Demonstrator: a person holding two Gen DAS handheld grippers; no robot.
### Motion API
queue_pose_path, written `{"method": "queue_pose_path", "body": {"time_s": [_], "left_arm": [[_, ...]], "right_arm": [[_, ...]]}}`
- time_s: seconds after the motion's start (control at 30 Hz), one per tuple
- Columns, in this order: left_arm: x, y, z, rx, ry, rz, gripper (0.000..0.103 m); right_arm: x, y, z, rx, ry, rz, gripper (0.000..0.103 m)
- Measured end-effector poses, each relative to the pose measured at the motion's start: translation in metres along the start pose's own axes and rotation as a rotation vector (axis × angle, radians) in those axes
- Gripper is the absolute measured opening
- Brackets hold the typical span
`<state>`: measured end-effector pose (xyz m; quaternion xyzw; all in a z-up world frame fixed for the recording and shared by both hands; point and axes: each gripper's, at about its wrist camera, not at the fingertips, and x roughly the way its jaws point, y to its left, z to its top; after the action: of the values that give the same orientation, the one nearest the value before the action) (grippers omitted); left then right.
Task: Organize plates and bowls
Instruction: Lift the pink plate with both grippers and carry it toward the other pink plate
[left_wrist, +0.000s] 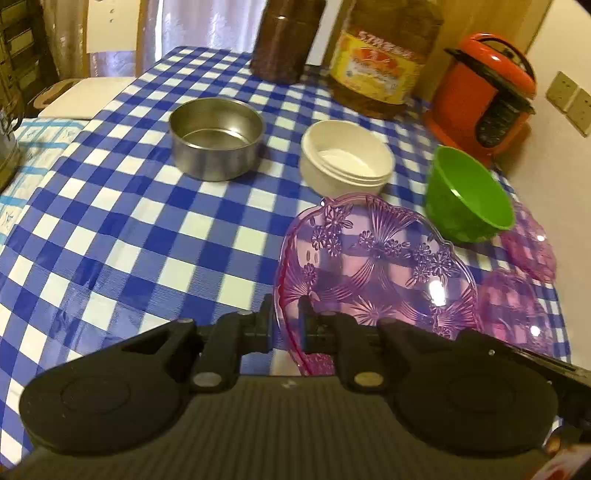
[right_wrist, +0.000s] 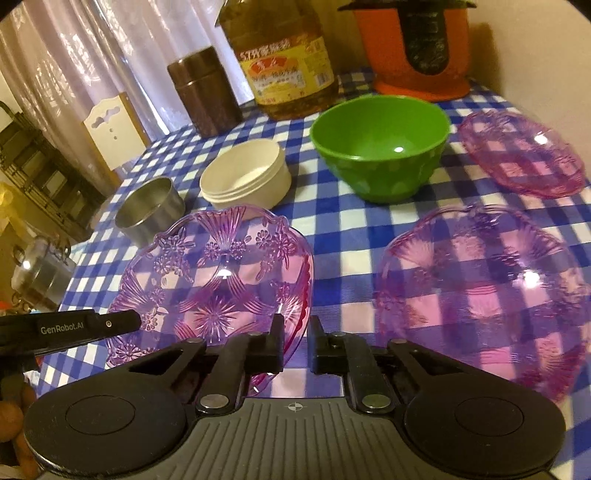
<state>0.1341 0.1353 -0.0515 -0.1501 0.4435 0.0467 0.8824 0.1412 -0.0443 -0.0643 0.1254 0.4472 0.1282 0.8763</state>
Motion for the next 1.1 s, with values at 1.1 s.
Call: {"method": "queue_pose_path", "body": {"time_s": [1.1], "left_arm": [[-0.007, -0.177, -0.039, 0.256, 0.031, -0.175, 0.012]], "right_arm": [[-0.124, -0.141, -0.003, 0.144, -0.124, -0.196, 0.012]]}}
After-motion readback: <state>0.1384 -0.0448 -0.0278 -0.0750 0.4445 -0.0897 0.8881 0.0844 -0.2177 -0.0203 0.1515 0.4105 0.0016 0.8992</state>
